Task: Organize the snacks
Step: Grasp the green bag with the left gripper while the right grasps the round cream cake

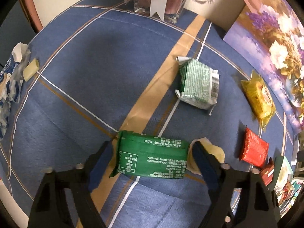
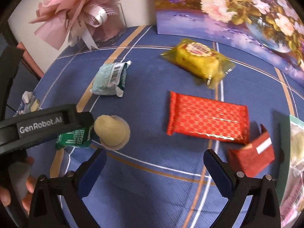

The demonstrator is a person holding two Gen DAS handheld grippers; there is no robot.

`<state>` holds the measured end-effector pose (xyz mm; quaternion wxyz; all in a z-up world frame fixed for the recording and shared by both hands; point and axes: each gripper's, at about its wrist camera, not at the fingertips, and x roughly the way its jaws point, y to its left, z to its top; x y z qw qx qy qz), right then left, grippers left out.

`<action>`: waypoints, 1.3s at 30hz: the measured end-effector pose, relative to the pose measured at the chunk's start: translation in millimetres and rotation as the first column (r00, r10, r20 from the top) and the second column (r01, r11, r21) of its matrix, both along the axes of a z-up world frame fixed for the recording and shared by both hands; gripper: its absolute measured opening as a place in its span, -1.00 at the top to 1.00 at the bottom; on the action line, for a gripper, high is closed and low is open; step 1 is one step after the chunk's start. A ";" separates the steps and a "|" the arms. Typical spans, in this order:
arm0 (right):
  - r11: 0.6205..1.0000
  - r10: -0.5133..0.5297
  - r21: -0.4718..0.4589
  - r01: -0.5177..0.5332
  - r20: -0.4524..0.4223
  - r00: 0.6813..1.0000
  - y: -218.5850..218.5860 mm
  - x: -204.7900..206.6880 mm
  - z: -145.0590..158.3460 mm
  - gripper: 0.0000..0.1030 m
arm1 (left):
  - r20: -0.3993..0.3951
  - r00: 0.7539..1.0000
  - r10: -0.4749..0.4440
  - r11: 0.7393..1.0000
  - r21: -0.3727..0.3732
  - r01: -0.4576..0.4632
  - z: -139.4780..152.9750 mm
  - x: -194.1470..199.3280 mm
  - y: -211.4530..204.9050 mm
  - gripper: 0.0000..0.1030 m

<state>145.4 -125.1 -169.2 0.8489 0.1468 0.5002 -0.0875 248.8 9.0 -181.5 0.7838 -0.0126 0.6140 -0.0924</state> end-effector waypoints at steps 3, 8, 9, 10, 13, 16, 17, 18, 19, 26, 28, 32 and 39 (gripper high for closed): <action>1.000 0.025 -0.007 -0.025 0.005 1.000 8.0 6.4 -4.6 -0.97 | -0.014 1.000 -0.003 1.000 -0.014 0.003 -4.0 1.4 0.0 -0.50; 0.997 0.073 -0.020 -0.073 -0.003 0.997 19.3 14.4 -12.7 -0.83 | -0.015 1.000 0.023 0.999 -0.024 -0.023 -5.1 6.2 5.9 -0.39; 0.996 0.082 -0.024 -0.082 -0.006 0.997 21.1 17.0 -14.8 -0.82 | -0.010 1.000 0.026 1.000 -0.011 -0.026 -4.8 6.9 6.9 -0.39; 0.996 0.087 -0.035 -0.087 -0.008 0.996 22.9 18.3 -15.9 -0.81 | -0.005 1.000 0.029 1.000 0.006 -0.029 -4.7 7.7 8.2 -0.39; 0.991 0.110 -0.081 -0.110 -0.006 0.994 30.4 23.2 -16.3 -0.77 | 0.004 0.999 0.049 0.998 0.038 -0.049 -6.4 9.9 13.3 -0.39; 0.983 0.137 -0.122 -0.137 -0.009 0.990 38.9 27.6 -17.5 -0.76 | 0.004 0.998 0.055 0.997 0.047 -0.056 -9.1 12.4 17.6 -0.39; 0.981 0.144 -0.133 -0.144 -0.007 0.989 41.2 28.6 -18.0 -0.76 | 0.005 0.998 0.056 0.997 0.049 -0.056 -9.2 12.1 20.6 -0.39; 0.978 0.152 -0.144 -0.150 -0.001 0.988 43.5 29.5 -18.2 -0.75 | 0.006 0.998 0.057 0.997 0.050 -0.057 -10.5 12.8 23.1 -0.39; 0.977 0.155 -0.148 -0.153 0.005 0.988 44.4 30.0 -18.1 -0.73 | 0.009 0.998 0.058 0.997 0.052 -0.058 -10.7 13.8 23.9 -0.39; 0.973 0.170 -0.168 -0.158 0.062 0.983 50.7 29.1 -16.7 -0.48 | 0.021 0.999 0.049 0.996 0.069 -0.050 -11.3 9.0 24.0 -0.39; 0.970 0.186 -0.176 -0.170 0.078 0.979 55.3 28.7 -15.7 -0.35 | 0.025 0.999 0.041 0.995 0.086 -0.043 -12.3 8.8 20.9 -0.39; 0.969 0.191 -0.179 -0.172 0.095 0.977 59.5 29.2 -15.8 -0.16 | 0.029 0.999 0.034 0.995 0.094 -0.036 -14.3 10.0 14.7 -0.39; 0.972 0.180 -0.175 -0.159 0.114 0.977 61.3 27.8 -13.6 0.04 | 0.046 0.998 0.033 0.994 0.102 -0.037 -10.5 6.3 13.8 -0.32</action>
